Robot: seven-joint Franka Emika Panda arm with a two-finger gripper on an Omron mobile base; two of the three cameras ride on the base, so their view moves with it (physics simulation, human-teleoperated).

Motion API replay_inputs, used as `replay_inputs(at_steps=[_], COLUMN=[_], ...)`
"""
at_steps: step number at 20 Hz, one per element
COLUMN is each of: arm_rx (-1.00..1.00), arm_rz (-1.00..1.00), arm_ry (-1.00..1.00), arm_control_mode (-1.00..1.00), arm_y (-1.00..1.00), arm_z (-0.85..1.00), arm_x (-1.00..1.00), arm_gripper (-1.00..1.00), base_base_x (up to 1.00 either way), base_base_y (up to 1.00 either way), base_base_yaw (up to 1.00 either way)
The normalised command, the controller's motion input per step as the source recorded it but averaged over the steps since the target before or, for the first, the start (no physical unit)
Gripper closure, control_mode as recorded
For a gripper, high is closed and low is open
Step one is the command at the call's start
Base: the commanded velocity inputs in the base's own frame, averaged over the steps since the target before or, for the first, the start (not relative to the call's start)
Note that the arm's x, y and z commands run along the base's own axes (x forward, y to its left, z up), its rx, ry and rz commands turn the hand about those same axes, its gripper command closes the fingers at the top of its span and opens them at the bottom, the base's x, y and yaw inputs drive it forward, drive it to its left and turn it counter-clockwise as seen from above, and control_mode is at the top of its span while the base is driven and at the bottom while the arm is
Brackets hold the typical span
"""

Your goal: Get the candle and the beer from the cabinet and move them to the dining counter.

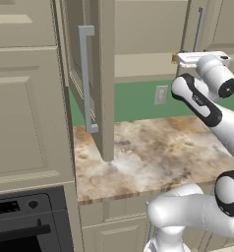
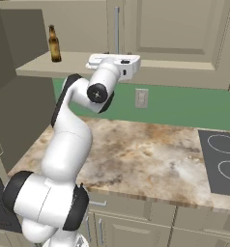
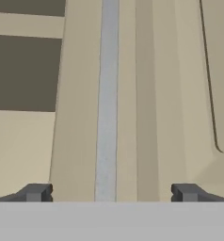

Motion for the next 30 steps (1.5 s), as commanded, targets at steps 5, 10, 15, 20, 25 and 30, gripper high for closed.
replay_inputs(at_steps=[5, 10, 15, 20, 25, 30], arm_rx=[0.00, 0.00, 0.00, 0.00, 0.00, 0.00], arm_rz=[0.00, 0.00, 0.00, 0.00, 0.00, 0.00], arm_ry=[0.00, 0.00, 0.00, 0.00, 0.00, 0.00], arm_control_mode=[-1.00, -1.00, -1.00, -1.00, -1.00, -1.00], arm_y=[0.00, 0.00, 0.00, 0.00, 0.00, 0.00], arm_z=[0.02, 0.00, 0.00, 0.00, 0.00, 0.00], arm_x=[0.17, 0.14, 0.00, 0.00, 0.00, 0.00], arm_gripper=[-1.00, -1.00, 1.00, 1.00, 1.00, 1.00], base_base_x=[0.00, 0.00, 0.00, 0.00, 0.00, 0.00], base_base_y=[0.00, 0.00, 0.00, 0.00, 0.00, 0.00], base_base_yaw=[0.00, 0.00, 0.00, 0.00, 0.00, 0.00])
